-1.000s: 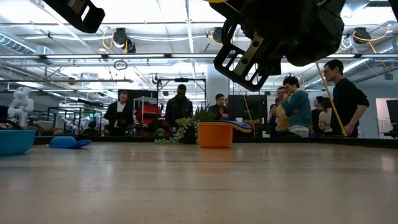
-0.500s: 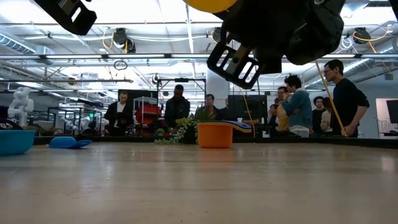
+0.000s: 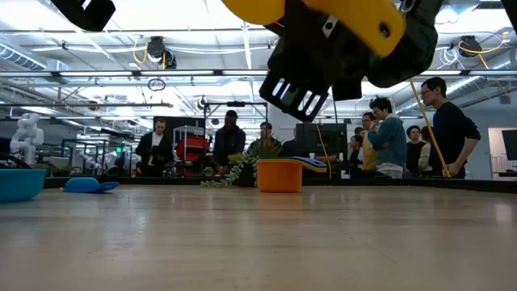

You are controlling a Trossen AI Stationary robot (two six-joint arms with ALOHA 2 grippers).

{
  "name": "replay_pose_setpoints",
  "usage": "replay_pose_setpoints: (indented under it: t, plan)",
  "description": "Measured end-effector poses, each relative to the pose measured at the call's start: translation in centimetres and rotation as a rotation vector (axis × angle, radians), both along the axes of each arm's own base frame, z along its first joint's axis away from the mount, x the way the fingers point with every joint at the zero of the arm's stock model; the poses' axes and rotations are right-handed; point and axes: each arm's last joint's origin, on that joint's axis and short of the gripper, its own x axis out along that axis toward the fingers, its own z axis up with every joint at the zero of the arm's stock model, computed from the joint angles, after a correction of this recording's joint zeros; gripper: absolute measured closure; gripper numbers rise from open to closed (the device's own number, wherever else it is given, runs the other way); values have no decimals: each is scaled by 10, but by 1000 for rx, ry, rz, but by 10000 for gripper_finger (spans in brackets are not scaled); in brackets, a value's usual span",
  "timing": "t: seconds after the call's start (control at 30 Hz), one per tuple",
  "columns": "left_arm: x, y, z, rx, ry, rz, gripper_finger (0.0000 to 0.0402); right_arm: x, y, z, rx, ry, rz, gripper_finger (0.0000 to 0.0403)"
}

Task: Nest measuring cups in basket
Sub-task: Stack the yellow measuring cups on top of the violet measuring cups

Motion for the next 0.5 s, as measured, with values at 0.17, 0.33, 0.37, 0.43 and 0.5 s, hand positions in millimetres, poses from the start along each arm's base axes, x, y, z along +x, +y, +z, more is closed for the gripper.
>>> replay_pose_setpoints:
  t: [0.17, 0.33, 0.37, 0.43, 0.5]
  plan:
    - [-1, -1, 1, -25, -10, 31, 401, 3, -13, -2, -40, -25, -77, 105]
    - [-1, -1, 0, -45, 6, 40, 400, 2, -23, 0, -116, -40, -149, 105]
    - [-1, -1, 0, -42, 11, 41, 400, 2, -24, 0, -125, -41, -151, 105]
    - [-1, -1, -2, -48, 25, 44, 400, 1, -24, 2, -134, -52, -150, 105]
    - [-2, 0, -3, -53, 39, 50, 400, 1, -23, 2, -140, -61, -146, 105]
